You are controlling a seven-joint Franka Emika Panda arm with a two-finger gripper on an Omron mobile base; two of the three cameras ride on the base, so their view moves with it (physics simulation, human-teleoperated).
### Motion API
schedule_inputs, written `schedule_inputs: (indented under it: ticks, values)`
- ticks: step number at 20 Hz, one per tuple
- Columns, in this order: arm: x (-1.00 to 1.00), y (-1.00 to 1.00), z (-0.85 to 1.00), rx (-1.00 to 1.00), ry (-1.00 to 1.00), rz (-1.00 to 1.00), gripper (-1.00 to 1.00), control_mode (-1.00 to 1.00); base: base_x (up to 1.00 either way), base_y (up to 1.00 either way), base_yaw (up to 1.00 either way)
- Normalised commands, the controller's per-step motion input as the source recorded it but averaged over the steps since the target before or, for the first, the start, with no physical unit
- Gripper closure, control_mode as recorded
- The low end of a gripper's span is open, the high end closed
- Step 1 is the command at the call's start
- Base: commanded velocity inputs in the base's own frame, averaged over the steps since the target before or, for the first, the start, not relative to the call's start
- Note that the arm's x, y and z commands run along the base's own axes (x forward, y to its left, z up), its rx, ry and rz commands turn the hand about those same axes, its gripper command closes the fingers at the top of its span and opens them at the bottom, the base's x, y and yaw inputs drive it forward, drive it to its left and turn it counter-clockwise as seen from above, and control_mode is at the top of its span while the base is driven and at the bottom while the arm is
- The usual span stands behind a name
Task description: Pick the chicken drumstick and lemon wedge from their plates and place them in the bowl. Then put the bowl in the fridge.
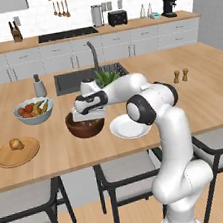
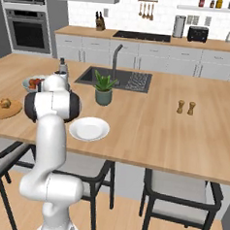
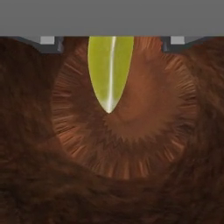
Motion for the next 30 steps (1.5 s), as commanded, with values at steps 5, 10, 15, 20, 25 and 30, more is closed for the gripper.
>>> schedule_inputs:
  ticks: [5, 10, 15, 20, 25, 30]
  values:
    - [-0.26, -0.03, 0.15, 0.01, 0.01, -0.02, -1.00, -1.00, 0.00, 0.00, 0.00]
    - [-0.33, -0.06, 0.45, 0.02, 0.01, -0.02, -1.00, -1.00, 0.00, 0.00, 0.00]
    - [-0.46, -0.29, 0.50, 0.05, 0.00, -0.02, -1.00, -1.00, 0.00, 0.00, 0.00]
    - [-0.97, -0.81, 0.30, 0.03, 0.00, -0.07, -1.00, -1.00, 0.00, 0.00, 0.00]
    - [-1.00, -0.92, 0.17, 0.00, -0.05, -0.01, -1.00, -1.00, 0.00, 0.00, 0.00]
    - [-0.76, -0.81, 0.20, -0.05, -0.01, -0.02, -1.00, -1.00, 0.00, 0.00, 0.00]
